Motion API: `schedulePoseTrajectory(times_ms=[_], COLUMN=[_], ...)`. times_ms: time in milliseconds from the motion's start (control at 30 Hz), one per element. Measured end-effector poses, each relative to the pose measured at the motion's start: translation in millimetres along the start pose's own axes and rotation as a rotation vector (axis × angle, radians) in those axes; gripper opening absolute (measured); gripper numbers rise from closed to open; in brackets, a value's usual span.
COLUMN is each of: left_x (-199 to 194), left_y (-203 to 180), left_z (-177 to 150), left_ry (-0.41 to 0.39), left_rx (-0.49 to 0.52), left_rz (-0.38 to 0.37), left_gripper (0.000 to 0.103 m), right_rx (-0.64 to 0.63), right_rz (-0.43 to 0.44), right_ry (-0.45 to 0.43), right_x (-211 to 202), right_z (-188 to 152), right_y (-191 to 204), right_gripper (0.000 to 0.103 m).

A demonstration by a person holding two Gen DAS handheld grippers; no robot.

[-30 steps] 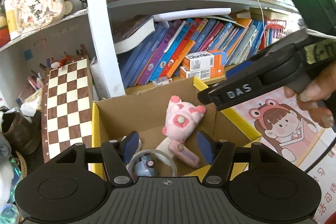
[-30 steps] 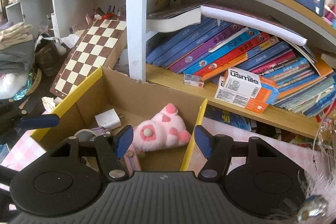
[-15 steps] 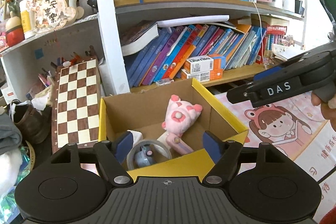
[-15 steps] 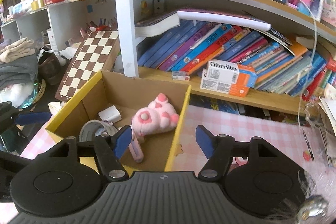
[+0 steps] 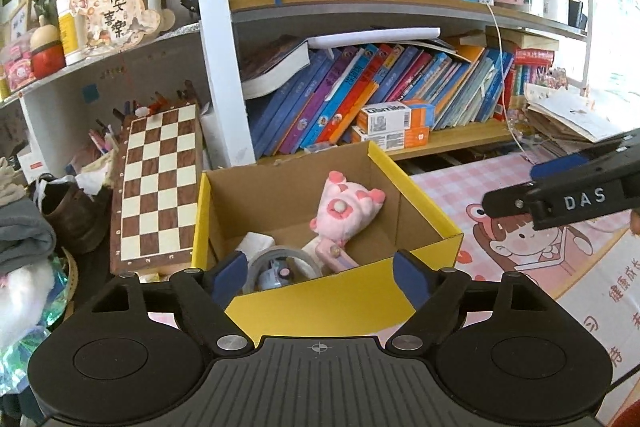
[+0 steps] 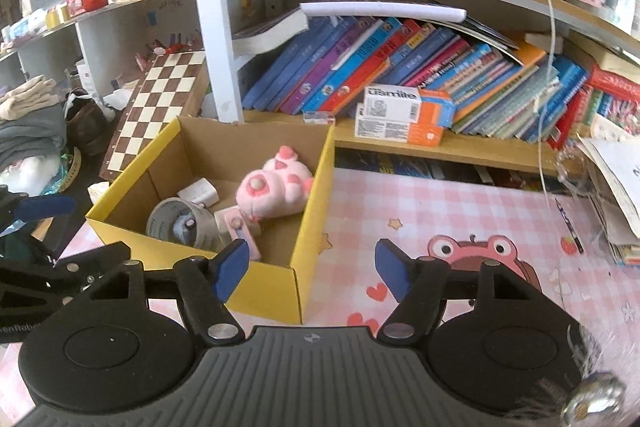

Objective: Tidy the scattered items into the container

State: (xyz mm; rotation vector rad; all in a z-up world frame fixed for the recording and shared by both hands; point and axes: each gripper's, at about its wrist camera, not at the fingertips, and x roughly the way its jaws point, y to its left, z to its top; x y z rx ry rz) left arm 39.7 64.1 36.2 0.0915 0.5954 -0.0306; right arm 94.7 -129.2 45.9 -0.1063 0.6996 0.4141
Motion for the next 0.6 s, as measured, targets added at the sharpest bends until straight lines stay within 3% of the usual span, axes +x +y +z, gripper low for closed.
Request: schedulePoseTrajectory(times_ms=[600], left_x=[3], left_y=[-25], left_z=[-7], left_ry=[0.046], left_rx=[-0.01], left_rz=[0.007], left_gripper=[0.087], right_rx=[0.037], right_rz=[-0.048], right_ry=[0.02], right_x=[-10], right_z=[-32], right_y=[-19], right_gripper=[0.072])
